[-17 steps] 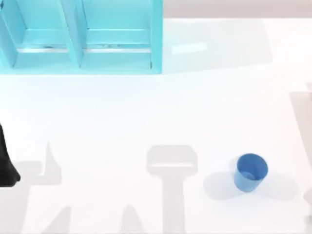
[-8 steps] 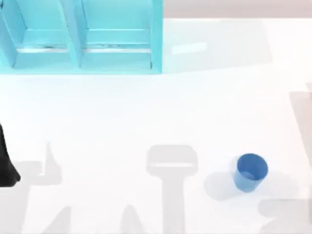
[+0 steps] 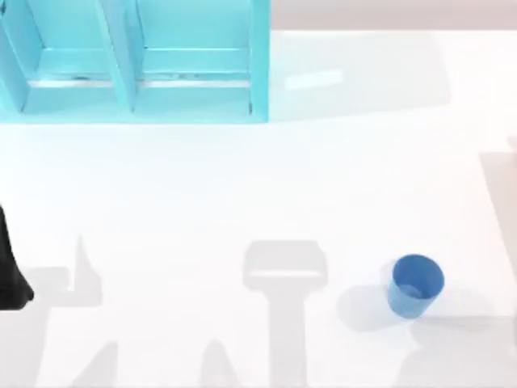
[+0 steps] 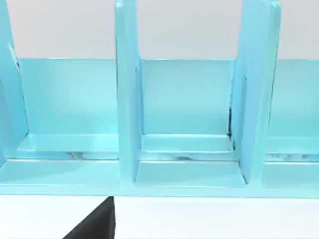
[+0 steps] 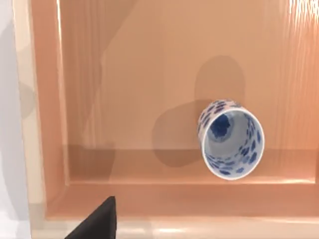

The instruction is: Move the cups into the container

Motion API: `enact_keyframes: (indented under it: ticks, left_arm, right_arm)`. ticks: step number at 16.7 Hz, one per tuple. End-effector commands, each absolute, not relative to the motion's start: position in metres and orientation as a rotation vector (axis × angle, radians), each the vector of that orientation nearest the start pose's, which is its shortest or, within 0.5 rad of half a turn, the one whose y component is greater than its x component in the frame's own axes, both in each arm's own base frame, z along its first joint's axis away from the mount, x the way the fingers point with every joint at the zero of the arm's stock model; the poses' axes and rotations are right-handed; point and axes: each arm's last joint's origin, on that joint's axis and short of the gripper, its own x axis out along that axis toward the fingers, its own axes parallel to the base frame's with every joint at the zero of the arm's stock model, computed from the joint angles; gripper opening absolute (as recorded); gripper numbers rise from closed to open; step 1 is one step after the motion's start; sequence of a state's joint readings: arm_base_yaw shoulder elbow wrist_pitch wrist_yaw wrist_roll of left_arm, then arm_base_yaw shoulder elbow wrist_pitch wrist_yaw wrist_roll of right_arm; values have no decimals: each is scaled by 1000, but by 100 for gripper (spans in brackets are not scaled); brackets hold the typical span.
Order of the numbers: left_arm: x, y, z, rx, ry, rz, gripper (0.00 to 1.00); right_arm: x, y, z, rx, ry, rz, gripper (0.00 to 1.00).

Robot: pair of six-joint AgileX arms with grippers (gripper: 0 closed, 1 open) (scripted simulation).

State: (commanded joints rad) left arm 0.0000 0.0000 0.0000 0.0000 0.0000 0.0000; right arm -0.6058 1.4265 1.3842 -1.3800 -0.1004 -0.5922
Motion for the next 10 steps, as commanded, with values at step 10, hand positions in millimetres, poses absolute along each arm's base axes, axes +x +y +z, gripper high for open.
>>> enact_keyframes:
  ticks: [10]
  left_arm:
    - [106,-1,160,0,0,0,100]
  right_arm:
    - [290,18,260,39,1576,9,100]
